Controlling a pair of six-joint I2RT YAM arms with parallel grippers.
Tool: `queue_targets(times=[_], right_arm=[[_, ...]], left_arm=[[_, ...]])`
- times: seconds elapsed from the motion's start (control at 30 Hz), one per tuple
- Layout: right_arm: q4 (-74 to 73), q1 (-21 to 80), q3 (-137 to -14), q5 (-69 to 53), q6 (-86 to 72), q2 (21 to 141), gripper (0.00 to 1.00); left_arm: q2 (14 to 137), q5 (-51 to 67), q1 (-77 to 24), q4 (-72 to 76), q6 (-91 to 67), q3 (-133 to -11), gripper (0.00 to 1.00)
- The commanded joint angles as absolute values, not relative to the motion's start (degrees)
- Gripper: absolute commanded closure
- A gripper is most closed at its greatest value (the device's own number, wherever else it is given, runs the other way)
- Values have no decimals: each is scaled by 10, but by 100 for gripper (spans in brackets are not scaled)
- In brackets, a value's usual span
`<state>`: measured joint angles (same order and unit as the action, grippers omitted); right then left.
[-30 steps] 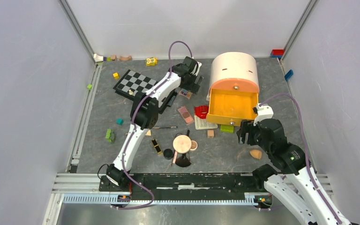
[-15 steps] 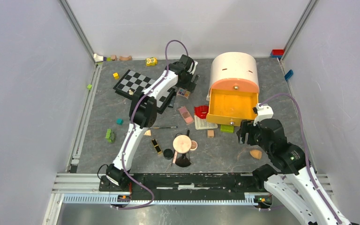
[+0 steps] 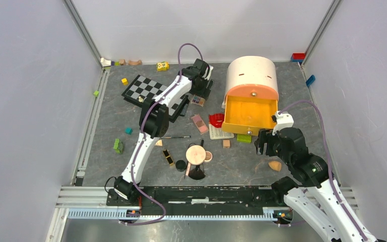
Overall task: Organize the makeup
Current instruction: Pick up the makeup from the center of the board.
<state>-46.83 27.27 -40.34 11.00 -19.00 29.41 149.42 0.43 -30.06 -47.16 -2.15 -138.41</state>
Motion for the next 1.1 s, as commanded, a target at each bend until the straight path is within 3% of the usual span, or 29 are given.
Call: queue_targets(times=[0.0, 0.33, 0.73, 1.07], right_arm=[[-456, 272, -411, 114, -183, 287, 22], [-462, 272, -410, 111, -189, 274, 22], [-474, 272, -424, 131, -196, 265, 22], [-512, 272, -473, 200, -217, 257, 22]], left_arm=[[1461, 43, -305, -501, -68, -1392, 47], [1300, 16, -306, -412, -98, -1246, 50], [1126, -71, -329, -421, -137, -1133, 55], [1002, -190, -471, -464, -248, -1122, 51]])
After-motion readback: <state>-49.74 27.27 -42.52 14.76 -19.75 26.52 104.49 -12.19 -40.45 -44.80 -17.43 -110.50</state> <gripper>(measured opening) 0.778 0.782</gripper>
